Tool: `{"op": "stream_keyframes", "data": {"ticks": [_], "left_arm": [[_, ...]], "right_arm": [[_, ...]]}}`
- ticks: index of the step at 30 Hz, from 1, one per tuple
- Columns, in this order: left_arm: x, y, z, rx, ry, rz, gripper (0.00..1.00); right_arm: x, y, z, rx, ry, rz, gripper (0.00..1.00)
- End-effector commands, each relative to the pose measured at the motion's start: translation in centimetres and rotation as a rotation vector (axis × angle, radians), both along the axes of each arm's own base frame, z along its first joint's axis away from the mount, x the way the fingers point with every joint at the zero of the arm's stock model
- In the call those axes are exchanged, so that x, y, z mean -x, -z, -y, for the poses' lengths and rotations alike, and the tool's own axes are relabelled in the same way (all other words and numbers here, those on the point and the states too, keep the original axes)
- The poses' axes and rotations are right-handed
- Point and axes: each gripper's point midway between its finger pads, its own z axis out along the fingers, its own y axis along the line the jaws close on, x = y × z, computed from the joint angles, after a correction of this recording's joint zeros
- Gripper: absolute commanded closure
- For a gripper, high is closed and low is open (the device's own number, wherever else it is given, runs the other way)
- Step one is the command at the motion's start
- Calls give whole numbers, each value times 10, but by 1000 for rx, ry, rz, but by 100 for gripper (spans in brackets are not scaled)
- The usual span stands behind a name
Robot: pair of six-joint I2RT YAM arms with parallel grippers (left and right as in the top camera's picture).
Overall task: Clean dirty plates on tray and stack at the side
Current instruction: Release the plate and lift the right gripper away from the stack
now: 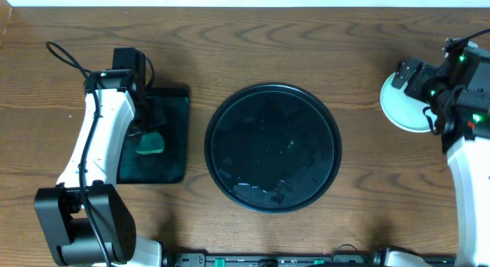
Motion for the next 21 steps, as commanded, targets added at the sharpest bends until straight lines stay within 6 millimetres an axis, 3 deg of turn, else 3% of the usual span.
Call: {"op": "stream_keyframes", "data": {"ticks": [1, 8, 13, 15, 17, 21], "left_arm": [[-2, 14, -25, -78, -19, -52, 93], [-11, 54, -19, -16, 14, -119, 92], [-14, 57, -19, -16, 15, -115, 83], [-13, 57, -19, -14, 15, -117, 70], [-14, 58, -15, 10, 16, -114, 49], [-14, 56, -10, 39, 18, -104, 39]], "right_arm": [[15, -29, -23, 61, -91, 51, 1], [49, -58, -62, 93, -208, 103, 1], [61, -71, -78, 108, -258, 138, 1], [64, -73, -82, 107, -270, 142, 1], [66, -72, -87, 118, -295, 140, 1], [70, -70, -96, 153, -351, 131, 1]]}}
